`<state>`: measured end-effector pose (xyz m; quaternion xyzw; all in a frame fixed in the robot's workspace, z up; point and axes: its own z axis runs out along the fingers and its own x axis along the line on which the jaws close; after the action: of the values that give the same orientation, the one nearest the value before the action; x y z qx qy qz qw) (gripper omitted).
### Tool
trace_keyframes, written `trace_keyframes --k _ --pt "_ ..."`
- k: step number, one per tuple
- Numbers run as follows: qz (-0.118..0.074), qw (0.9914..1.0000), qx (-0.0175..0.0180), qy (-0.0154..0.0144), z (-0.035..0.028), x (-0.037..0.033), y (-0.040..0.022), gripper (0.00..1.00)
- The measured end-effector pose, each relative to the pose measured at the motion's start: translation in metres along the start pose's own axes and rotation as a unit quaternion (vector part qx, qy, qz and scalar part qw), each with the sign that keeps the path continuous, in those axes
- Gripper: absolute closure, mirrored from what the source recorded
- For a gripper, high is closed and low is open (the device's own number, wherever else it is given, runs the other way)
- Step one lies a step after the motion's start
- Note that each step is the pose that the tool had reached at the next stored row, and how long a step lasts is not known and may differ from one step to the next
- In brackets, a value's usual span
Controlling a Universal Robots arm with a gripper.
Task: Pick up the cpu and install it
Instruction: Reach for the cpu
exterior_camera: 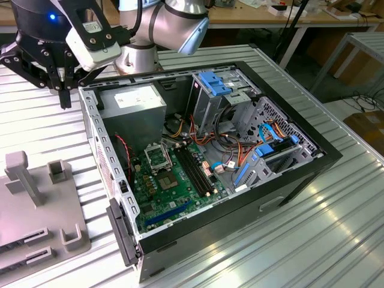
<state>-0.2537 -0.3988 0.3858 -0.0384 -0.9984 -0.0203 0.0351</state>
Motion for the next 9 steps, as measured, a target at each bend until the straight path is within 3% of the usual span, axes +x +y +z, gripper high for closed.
trace_keyframes --k 2,5,9 --pt "0.0 1.0 0.0001 0.0001 0.0002 0.0028 -0.0003 0.89" --pt "0.0 1.0 0.0 0.0 0.001 0.0124 -0.0011 0.89" --pt "0.0 1.0 -0.0001 -0.0017 0.0022 0.0297 -0.0025 0.89"
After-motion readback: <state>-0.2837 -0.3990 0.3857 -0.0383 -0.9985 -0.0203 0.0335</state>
